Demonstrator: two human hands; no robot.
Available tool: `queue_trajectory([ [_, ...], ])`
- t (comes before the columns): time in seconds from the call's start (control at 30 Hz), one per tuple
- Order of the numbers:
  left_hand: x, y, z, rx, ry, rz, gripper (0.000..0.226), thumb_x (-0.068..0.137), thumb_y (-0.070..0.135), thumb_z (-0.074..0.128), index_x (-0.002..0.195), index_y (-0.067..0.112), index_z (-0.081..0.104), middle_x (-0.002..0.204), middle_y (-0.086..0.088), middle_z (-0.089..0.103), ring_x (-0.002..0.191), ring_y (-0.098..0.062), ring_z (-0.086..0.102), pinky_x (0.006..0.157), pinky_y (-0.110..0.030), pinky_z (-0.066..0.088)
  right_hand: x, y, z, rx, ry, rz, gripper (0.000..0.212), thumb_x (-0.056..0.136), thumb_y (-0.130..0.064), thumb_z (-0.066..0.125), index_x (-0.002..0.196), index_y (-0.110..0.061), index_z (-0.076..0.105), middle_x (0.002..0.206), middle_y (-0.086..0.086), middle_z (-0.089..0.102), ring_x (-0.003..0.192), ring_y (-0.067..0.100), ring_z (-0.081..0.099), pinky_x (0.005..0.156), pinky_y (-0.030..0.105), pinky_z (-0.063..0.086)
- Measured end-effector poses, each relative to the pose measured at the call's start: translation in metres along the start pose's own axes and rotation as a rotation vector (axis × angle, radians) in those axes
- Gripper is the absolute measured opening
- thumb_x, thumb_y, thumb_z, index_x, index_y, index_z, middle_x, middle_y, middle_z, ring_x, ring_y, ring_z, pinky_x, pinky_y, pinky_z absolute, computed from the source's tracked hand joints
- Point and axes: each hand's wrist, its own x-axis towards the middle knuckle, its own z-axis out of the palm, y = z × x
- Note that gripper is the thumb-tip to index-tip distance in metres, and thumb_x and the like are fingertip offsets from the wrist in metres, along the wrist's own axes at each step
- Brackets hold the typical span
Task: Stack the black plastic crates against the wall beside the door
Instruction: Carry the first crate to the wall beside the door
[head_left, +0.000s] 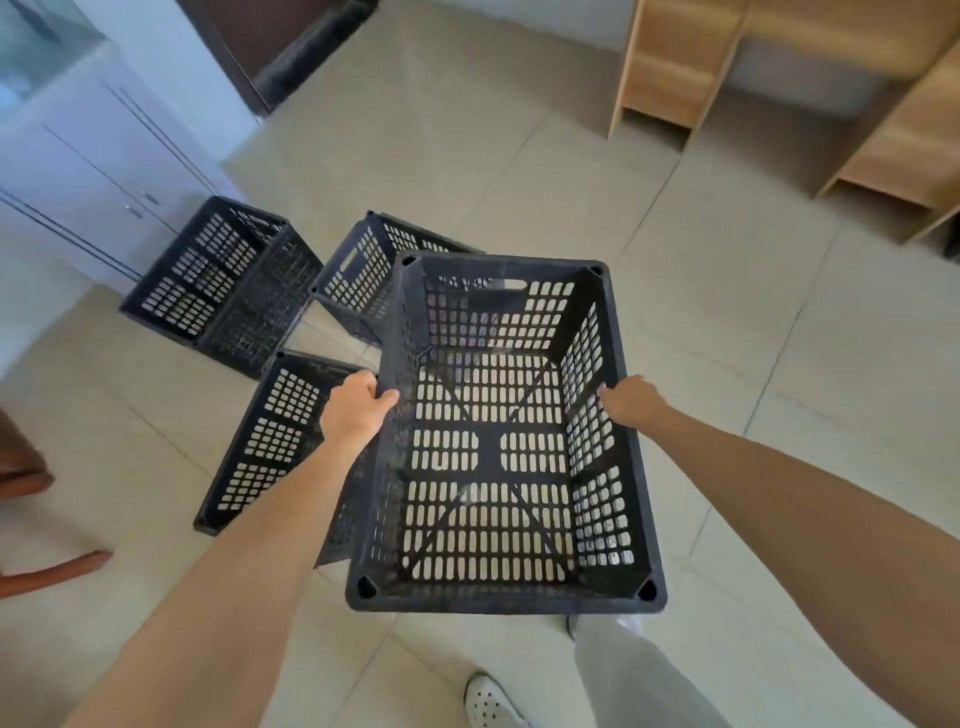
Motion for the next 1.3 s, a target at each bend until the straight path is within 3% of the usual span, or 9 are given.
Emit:
queue_trajectory([
  [0.17, 0.056, 0.086, -0.042, -0.022, 0.073, 0.044, 0.041, 0.09, 0.037, 0.062, 0.066, 0.013, 0.039, 0.062, -0.003, 0.044, 0.056, -0.019, 0.045, 0.051, -0.031, 0.031, 0.043, -0.051, -0.111, -0.079, 0.06, -0.113, 0.036, 0.101, -0.03, 0.037, 0.103, 0.001, 0.055, 0.095, 0.014, 0.054, 0.066, 0.018, 0.048, 0.059, 0.025, 0.042],
  [0.27, 0.091, 0.128, -0.072, -0.036, 0.112, 0.046, 0.038, 0.089, 0.037, 0.064, 0.067, 0.013, 0.044, 0.062, -0.002, 0.047, 0.055, -0.013, 0.044, 0.051, -0.03, 0.03, 0.072, -0.087, -0.165, -0.074, 0.112, -0.138, 0.04, 0.1, -0.036, 0.04, 0.11, 0.001, 0.052, 0.091, 0.011, 0.058, 0.058, 0.011, 0.044, 0.042, 0.022, 0.031],
  [0.37, 0.135, 0.164, -0.097, -0.036, 0.126, 0.06, 0.039, 0.088, 0.04, 0.065, 0.073, 0.006, 0.054, 0.064, -0.005, 0.053, 0.056, -0.015, 0.049, 0.055, -0.031, 0.036, 0.101, -0.128, -0.21, -0.083, 0.151, -0.18, 0.05, 0.099, -0.038, 0.042, 0.122, 0.005, 0.05, 0.11, 0.016, 0.064, 0.078, 0.013, 0.056, 0.053, 0.026, 0.047],
  [0.5, 0.206, 0.207, -0.126, -0.039, 0.145, 0.091, 0.045, 0.089, 0.043, 0.064, 0.064, 0.009, 0.048, 0.06, -0.007, 0.053, 0.059, -0.024, 0.055, 0.056, -0.031, 0.04, 0.146, -0.19, -0.274, -0.122, 0.173, -0.247, 0.046, 0.101, -0.033, 0.037, 0.121, 0.005, 0.055, 0.12, 0.021, 0.059, 0.105, 0.034, 0.058, 0.082, 0.034, 0.044],
  [0.63, 0.291, 0.258, -0.165, -0.075, 0.144, 0.166, 0.046, 0.088, 0.035, 0.067, 0.058, 0.011, 0.043, 0.062, -0.008, 0.048, 0.061, -0.024, 0.05, 0.056, -0.033, 0.035, 0.185, -0.259, -0.345, -0.1, 0.253, -0.307, 0.045, 0.104, -0.026, 0.03, 0.116, 0.007, 0.058, 0.12, 0.024, 0.059, 0.11, 0.035, 0.057, 0.091, 0.034, 0.041],
  [0.8, 0.394, 0.332, -0.199, -0.085, 0.116, 0.153, 0.038, 0.09, 0.037, 0.064, 0.067, 0.007, 0.054, 0.068, -0.014, 0.063, 0.066, -0.03, 0.063, 0.069, -0.039, 0.051, 0.259, -0.323, -0.427, -0.124, 0.331, -0.374, 0.044, 0.102, -0.032, 0.034, 0.103, 0.004, 0.059, 0.102, 0.022, 0.063, 0.074, 0.024, 0.052, 0.065, 0.028, 0.038],
  [1.0, 0.53, 0.417, -0.201, -0.084, 0.116, 0.13, 0.042, 0.089, 0.041, 0.064, 0.08, 0.0, 0.063, 0.076, -0.014, 0.066, 0.072, -0.03, 0.065, 0.072, -0.041, 0.053, 0.396, -0.384, -0.502, -0.132, 0.371, -0.359, 0.042, 0.098, -0.034, 0.039, 0.117, -0.003, 0.058, 0.096, 0.014, 0.059, 0.078, 0.027, 0.054, 0.066, 0.028, 0.04],
  [1.17, 0.631, 0.47, -0.201, -0.13, 0.129, 0.021, 0.039, 0.086, 0.039, 0.068, 0.075, 0.004, 0.058, 0.076, -0.016, 0.065, 0.077, -0.035, 0.067, 0.074, -0.044, 0.054, 0.504, -0.451, -0.559, -0.199, 0.315, -0.363, 0.032, 0.098, -0.033, 0.04, 0.086, -0.006, 0.051, 0.075, 0.007, 0.054, 0.056, 0.015, 0.045, 0.045, 0.024, 0.03],
  [1.3, 0.712, 0.513, -0.22, -0.126, 0.128, -0.008, 0.043, 0.084, 0.046, 0.068, 0.077, 0.004, 0.059, 0.077, -0.012, 0.066, 0.072, -0.029, 0.066, 0.072, -0.042, 0.057, 0.575, -0.512, -0.608, -0.202, 0.309, -0.371, 0.031, 0.097, -0.033, 0.042, 0.08, -0.008, 0.048, 0.067, 0.004, 0.048, 0.054, 0.015, 0.043, 0.044, 0.025, 0.029],
])
